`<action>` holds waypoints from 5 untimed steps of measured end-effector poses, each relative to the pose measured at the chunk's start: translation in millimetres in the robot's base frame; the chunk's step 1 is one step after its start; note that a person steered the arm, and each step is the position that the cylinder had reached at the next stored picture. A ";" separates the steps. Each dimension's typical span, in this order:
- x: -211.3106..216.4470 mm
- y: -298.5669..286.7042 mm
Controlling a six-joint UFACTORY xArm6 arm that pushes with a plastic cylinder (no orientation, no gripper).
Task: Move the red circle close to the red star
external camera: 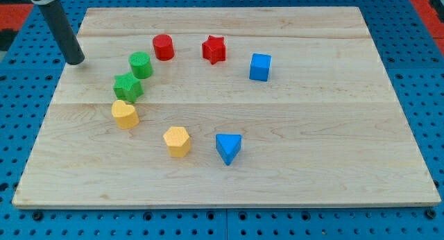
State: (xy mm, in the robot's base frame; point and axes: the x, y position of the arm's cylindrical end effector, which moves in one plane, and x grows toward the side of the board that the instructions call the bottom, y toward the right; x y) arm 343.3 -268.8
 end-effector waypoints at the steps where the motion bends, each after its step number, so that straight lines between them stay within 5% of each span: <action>1: -14.9 8.4; 4: -45.5 169.1; 5: -36.6 170.5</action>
State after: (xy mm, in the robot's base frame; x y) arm 306.7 -98.3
